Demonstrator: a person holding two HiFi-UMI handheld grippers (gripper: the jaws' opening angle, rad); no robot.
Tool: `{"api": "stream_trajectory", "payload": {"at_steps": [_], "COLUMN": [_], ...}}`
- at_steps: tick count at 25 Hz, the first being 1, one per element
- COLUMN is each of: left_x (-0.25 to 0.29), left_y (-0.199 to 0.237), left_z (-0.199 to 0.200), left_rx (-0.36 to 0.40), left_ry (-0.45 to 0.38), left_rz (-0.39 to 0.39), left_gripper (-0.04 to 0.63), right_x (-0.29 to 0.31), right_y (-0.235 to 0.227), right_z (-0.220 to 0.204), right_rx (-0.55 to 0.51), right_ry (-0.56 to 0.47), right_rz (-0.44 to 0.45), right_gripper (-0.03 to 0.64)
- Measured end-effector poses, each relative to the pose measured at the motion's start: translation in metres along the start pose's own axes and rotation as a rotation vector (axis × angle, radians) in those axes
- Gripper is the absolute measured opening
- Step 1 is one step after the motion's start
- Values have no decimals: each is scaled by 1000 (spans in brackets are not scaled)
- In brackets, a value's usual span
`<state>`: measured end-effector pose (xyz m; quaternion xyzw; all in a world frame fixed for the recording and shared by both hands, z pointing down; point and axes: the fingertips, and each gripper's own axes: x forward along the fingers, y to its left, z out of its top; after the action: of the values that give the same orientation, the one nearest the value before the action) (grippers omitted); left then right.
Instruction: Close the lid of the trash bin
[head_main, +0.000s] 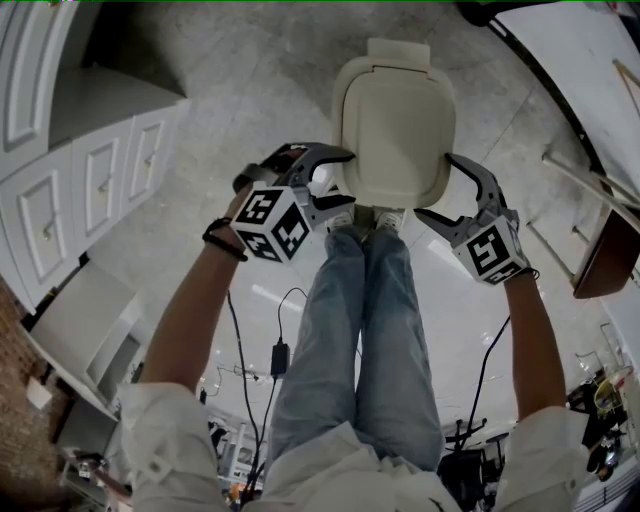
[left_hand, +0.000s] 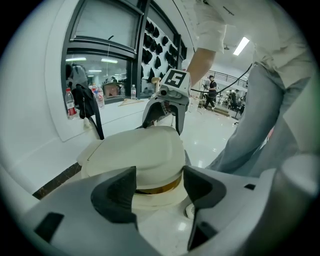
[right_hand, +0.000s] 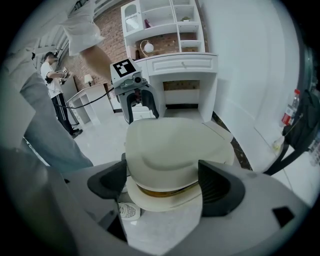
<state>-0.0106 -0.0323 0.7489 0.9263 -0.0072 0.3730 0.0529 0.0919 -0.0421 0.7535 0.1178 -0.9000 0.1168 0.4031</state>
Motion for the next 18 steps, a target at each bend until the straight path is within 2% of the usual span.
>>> {"api": "stream_trajectory", "payload": {"at_steps": [12,14,15,16,18], "left_x": [4,4,5,6,11], "left_y": [-1,0,1,1,1], "left_z": [-2,-1,0,-1,-3], "left_rx": [-124,-145,-150,-148,-127], "left_ry": [-34,-41,-41,-38,-21], "left_rz": [-27,-27,-25,-22,-18], "left_gripper": [296,263,194,171,166], "right_x": [5,6,6,7,9], "right_y": [3,3,3,2,1], "right_z": [-8,-7,-7,-7,-9], "right_rx": [7,12,14,15,19], "right_ry": [17,22,24,26,28], "right_rz": [-1,0,0,-1,-2], "right_gripper": [449,448,448,448,445]}}
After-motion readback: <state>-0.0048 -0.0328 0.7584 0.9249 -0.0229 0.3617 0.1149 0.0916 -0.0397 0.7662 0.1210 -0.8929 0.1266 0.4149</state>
